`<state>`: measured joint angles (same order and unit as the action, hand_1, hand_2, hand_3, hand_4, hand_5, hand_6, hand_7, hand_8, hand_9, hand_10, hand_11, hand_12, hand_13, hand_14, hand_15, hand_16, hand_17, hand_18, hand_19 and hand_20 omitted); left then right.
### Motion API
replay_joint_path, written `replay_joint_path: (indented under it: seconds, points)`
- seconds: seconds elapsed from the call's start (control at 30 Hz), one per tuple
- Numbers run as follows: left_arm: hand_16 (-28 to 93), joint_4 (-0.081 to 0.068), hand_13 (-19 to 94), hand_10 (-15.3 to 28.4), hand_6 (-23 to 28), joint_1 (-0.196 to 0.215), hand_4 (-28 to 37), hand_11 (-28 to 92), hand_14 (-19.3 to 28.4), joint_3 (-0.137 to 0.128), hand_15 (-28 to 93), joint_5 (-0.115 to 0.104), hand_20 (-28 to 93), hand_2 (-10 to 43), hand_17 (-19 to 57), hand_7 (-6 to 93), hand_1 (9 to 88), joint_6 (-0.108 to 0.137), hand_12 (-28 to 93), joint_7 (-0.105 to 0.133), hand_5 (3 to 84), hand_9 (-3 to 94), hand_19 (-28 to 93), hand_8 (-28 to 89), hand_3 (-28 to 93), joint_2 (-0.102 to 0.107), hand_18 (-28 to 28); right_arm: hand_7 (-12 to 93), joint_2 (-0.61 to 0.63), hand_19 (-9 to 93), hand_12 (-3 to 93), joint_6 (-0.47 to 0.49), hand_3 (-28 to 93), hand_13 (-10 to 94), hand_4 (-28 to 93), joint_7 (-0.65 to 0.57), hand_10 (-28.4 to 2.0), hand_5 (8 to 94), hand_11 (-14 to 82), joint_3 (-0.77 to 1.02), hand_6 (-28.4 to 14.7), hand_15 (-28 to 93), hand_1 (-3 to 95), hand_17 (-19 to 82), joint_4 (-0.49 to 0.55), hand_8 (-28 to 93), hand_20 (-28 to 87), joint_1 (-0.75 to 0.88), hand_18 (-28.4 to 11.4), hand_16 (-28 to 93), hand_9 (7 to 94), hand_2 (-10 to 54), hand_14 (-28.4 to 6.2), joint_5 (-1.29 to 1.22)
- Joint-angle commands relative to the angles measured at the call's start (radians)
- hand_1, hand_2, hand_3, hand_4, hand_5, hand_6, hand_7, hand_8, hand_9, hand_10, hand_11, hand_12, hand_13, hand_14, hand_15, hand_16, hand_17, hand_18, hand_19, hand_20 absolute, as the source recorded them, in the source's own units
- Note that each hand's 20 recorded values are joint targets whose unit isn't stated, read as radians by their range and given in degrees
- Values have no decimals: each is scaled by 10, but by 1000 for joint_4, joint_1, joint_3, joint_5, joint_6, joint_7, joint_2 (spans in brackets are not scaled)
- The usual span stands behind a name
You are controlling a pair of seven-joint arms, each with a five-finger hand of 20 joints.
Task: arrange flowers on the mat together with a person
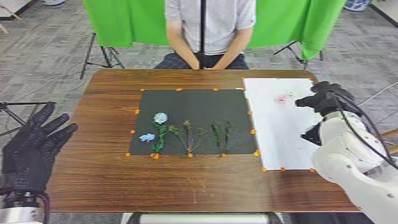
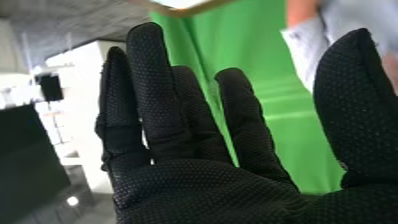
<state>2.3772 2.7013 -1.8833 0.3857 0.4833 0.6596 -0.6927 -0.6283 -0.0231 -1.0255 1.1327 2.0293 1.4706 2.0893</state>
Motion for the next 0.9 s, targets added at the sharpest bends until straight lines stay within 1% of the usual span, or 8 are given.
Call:
replay_joint_path:
  seconds: [0.03,0.13,0.37,0.43,0.53,0.57,0.83,0.9]
  points:
    - [-52,4,199,152,50,28,-243,192,217,9,446,-14,160,70,-91,100,211,13,117,32,316,302,375,-84,755,8,175,107,15,676,153,95,710,517,-236,-48,-213,441,96,-53,-29,506,334,219,-75,-101,118,-73,-268,105,445,-74,-194,-14]
    - [-51,3,199,151,50,20,-244,192,217,11,446,-3,160,70,-92,100,212,8,117,20,316,302,376,-84,754,-3,175,106,19,683,154,109,717,522,-237,-71,-216,442,96,-93,-30,511,340,219,-106,-99,114,-102,-265,102,451,-77,-194,-3]
    - [-52,3,199,152,49,19,-243,191,217,11,447,3,160,70,-92,100,212,5,117,20,316,302,376,-84,754,-9,175,111,13,698,154,191,727,535,-242,-112,-217,450,102,-117,-29,517,359,222,-155,-101,104,-131,-254,98,463,-89,-198,-35]
    - [-52,3,199,151,50,24,-243,192,217,11,448,-6,160,70,-92,101,211,8,118,32,316,302,376,-84,755,0,175,112,14,703,153,201,729,541,-243,-121,-222,454,102,-129,-31,519,367,226,-170,-103,99,-135,-256,96,469,-91,-203,-41]
    - [-52,3,199,151,50,23,-243,192,217,13,447,0,160,70,-92,100,211,5,118,28,316,302,376,-84,755,-8,175,115,11,710,154,201,735,553,-241,-127,-229,461,107,-137,-33,523,385,235,-192,-103,96,-141,-257,94,479,-92,-212,-61]
    - [-52,3,199,151,50,29,-244,192,217,13,448,-11,159,70,-92,100,211,9,118,40,316,302,376,-84,755,1,175,116,11,712,153,202,733,557,-241,-126,-232,462,108,-138,-34,524,390,238,-196,-103,93,-141,-257,93,482,-91,-216,-66]
    - [-53,-1,199,151,49,9,-244,192,217,20,448,8,159,70,-91,102,211,-1,117,20,316,302,376,-84,755,-17,175,126,11,730,149,186,729,592,-246,-102,-237,510,122,-187,-28,526,438,255,-257,-106,62,-180,-271,74,543,-89,-251,-96]
    - [-53,-1,199,150,50,14,-244,191,217,17,448,3,159,70,-91,101,211,1,117,23,316,302,375,-84,755,-10,175,133,5,739,148,189,728,598,-249,-97,-230,535,133,-191,-24,527,449,262,-274,-110,51,-188,-275,69,575,-88,-258,-121]
